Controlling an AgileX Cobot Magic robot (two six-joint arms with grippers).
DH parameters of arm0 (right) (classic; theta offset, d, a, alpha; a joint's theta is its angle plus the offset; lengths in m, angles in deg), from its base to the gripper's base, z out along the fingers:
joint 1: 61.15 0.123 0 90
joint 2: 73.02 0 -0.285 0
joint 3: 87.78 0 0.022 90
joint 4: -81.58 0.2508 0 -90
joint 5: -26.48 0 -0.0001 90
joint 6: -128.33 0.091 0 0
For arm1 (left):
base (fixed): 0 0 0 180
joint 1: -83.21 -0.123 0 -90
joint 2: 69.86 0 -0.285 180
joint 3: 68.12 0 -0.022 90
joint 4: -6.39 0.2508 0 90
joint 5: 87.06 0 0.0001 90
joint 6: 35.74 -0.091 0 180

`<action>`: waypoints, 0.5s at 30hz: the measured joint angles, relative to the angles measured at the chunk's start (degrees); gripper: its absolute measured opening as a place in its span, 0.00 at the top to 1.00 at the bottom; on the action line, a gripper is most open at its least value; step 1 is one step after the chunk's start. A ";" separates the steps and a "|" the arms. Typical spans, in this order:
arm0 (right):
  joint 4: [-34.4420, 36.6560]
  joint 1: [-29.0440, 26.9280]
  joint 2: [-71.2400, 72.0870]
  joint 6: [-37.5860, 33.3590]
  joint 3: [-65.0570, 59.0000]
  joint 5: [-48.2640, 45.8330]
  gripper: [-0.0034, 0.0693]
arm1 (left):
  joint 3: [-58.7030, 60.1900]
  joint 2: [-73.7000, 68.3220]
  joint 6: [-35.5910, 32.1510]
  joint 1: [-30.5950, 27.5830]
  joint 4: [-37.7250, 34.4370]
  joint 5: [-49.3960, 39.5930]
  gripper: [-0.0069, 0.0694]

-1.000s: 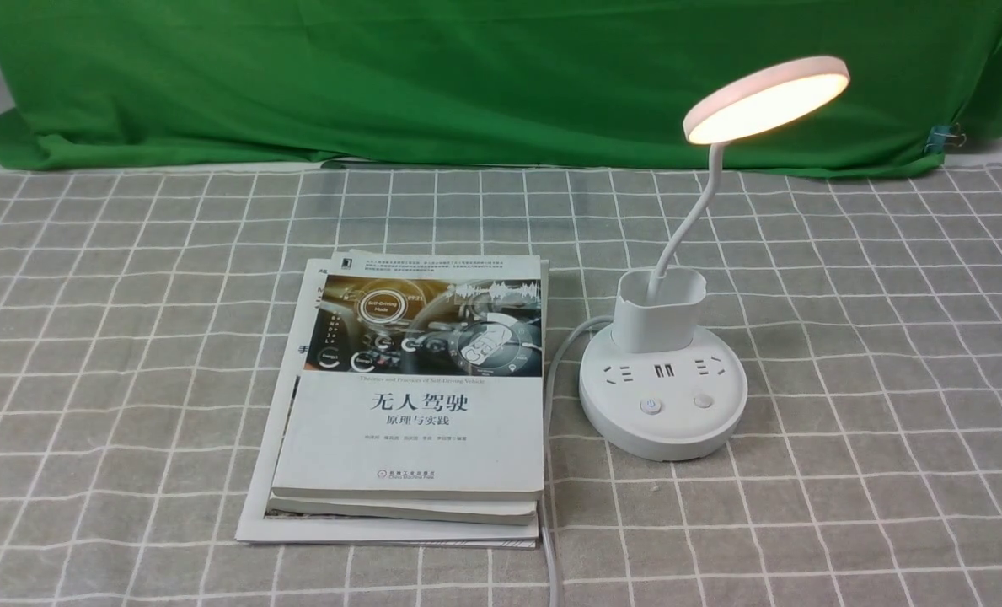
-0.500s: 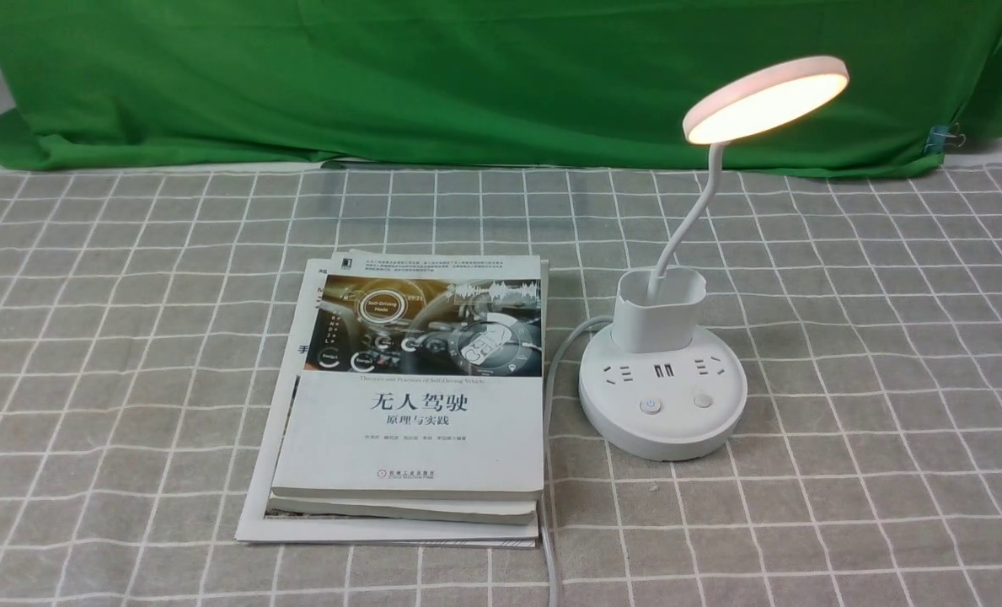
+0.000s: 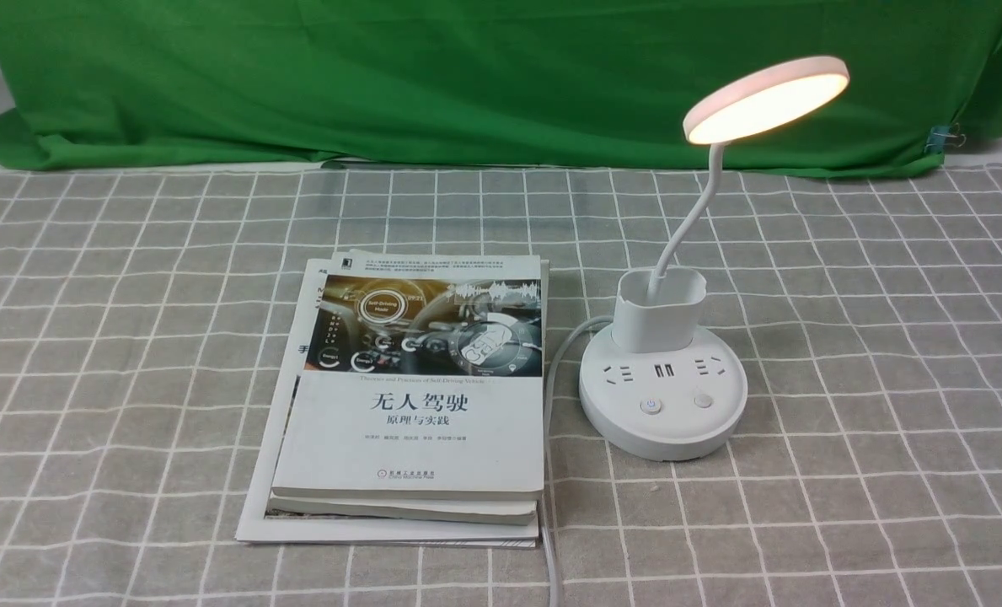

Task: Turn on the desk lamp on the grey coffee tablecloth with your hand.

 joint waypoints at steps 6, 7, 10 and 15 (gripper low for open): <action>-0.05 0.00 0.00 0.00 0.00 0.00 0.86 | 0.00 0.00 0.00 0.00 0.00 0.00 0.88; -0.05 0.00 0.00 0.00 0.00 0.00 0.86 | 0.00 0.00 0.00 0.00 0.00 0.00 0.88; -0.05 0.00 0.00 0.05 0.00 0.00 0.86 | 0.00 0.00 0.00 0.00 0.00 0.00 0.88; -0.05 0.00 0.00 0.05 0.00 0.00 0.84 | 0.00 0.00 0.06 0.00 0.00 0.00 0.88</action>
